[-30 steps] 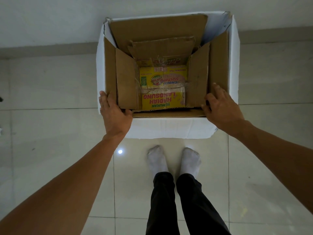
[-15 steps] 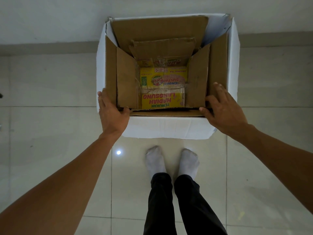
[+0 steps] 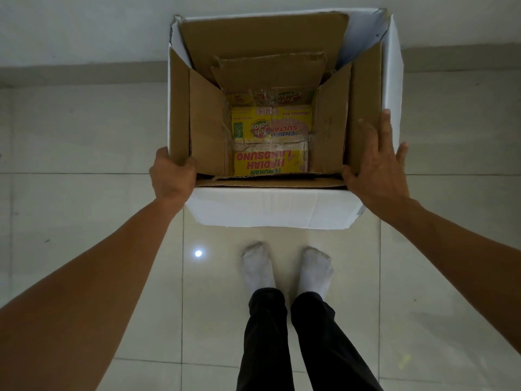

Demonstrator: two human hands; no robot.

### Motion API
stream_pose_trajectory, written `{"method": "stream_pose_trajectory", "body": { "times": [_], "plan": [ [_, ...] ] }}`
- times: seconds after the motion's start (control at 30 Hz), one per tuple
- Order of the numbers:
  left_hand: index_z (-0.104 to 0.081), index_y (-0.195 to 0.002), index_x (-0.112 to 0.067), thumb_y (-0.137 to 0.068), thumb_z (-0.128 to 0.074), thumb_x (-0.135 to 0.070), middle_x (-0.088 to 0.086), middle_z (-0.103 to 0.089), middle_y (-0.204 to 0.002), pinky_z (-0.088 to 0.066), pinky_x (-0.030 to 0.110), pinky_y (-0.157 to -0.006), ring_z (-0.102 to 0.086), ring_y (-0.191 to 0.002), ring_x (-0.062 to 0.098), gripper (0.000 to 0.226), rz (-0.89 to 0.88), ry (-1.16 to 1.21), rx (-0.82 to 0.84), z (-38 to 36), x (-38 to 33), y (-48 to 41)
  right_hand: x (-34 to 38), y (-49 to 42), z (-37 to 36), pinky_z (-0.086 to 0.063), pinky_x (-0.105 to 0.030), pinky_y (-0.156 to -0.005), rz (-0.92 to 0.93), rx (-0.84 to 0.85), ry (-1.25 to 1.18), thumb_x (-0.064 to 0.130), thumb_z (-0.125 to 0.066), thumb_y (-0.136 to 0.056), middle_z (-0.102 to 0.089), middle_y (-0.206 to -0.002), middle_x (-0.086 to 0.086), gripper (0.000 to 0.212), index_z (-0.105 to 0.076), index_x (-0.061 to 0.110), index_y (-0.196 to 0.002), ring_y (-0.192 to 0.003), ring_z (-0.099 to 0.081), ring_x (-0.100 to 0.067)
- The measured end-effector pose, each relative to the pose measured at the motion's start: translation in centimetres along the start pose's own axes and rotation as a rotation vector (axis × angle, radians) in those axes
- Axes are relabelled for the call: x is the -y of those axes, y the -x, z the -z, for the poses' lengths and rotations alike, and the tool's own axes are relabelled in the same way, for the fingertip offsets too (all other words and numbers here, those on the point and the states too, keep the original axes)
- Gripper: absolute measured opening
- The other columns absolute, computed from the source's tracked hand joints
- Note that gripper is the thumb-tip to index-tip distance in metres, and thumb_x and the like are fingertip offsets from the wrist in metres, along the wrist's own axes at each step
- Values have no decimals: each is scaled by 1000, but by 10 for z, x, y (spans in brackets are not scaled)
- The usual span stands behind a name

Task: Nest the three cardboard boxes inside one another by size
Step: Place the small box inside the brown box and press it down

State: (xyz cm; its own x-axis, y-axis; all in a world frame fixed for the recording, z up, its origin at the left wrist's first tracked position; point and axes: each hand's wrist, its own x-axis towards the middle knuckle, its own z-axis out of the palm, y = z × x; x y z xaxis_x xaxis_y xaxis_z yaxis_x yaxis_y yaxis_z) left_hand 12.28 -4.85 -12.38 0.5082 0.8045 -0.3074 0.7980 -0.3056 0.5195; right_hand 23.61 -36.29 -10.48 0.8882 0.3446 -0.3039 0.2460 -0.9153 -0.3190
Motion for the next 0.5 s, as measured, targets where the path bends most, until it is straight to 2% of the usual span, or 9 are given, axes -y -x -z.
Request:
{"method": "stream_pose_trajectory", "body": {
  "times": [0.07, 0.13, 0.2, 0.27, 0.33, 0.43, 0.5],
  "plan": [
    [-40, -132, -6, -82, -63, -25, 8, -57, -121, -47, 32, -81, -57, -110, 31, 59, -63, -68, 13, -1, 0, -2, -1, -4, -3, -2, -60, -113, 73, 0, 115, 25, -61, -86, -2, -160, -19, 75, -20, 10, -147, -148, -4, -35],
    [-21, -145, -6, -82, -63, -29, 16, -37, -147, -36, 48, -105, -36, -133, 35, 79, -244, -265, -8, -3, 2, 1, -6, -8, -5, 3, -56, -115, 256, 73, 306, 27, -47, -92, -14, -159, -19, 61, -27, 6, -146, -147, -12, -32],
    [-11, -148, -9, -82, -62, -31, 20, -19, -155, -24, 54, -111, -21, -141, 36, 86, -335, -365, -4, -4, 3, 3, -13, -11, -3, 3, -52, -117, 344, 175, 438, 34, -25, -96, -33, -153, -20, 57, -39, 2, -140, -143, -29, -30],
    [-6, -150, -13, -83, -61, -31, 20, -15, -156, -26, 58, -110, -19, -141, 38, 88, -297, -320, 34, -1, 5, 1, -17, -12, -1, 0, -49, -118, 327, 214, 486, 39, -13, -91, -43, -146, -22, 69, -44, -2, -136, -138, -39, -30],
    [-4, -150, -13, -83, -62, -33, 22, -13, -156, -25, 59, -110, -17, -142, 39, 90, -281, -320, 60, 2, 5, 0, -15, -15, -1, -2, -49, -118, 307, 206, 484, 41, -18, -92, -45, -144, -22, 67, -45, -2, -135, -136, -41, -30],
    [-5, -149, -7, -83, -60, -39, 23, -3, -157, -7, 59, -114, -1, -145, 37, 92, -329, -486, 24, 4, 0, 1, -5, -17, -3, -3, -51, -118, 296, 208, 476, 35, -36, -95, -40, -148, -21, 55, -43, 1, -137, -139, -36, -33],
    [-8, -148, -5, -82, -58, -42, 24, -2, -157, 2, 57, -112, 2, -144, 38, 91, -453, -581, -46, 1, -6, 1, 1, -24, -3, -4, -54, -117, 339, 207, 495, 30, -45, -91, -36, -150, -22, 56, -41, 2, -139, -140, -31, -35]
  ]
}}
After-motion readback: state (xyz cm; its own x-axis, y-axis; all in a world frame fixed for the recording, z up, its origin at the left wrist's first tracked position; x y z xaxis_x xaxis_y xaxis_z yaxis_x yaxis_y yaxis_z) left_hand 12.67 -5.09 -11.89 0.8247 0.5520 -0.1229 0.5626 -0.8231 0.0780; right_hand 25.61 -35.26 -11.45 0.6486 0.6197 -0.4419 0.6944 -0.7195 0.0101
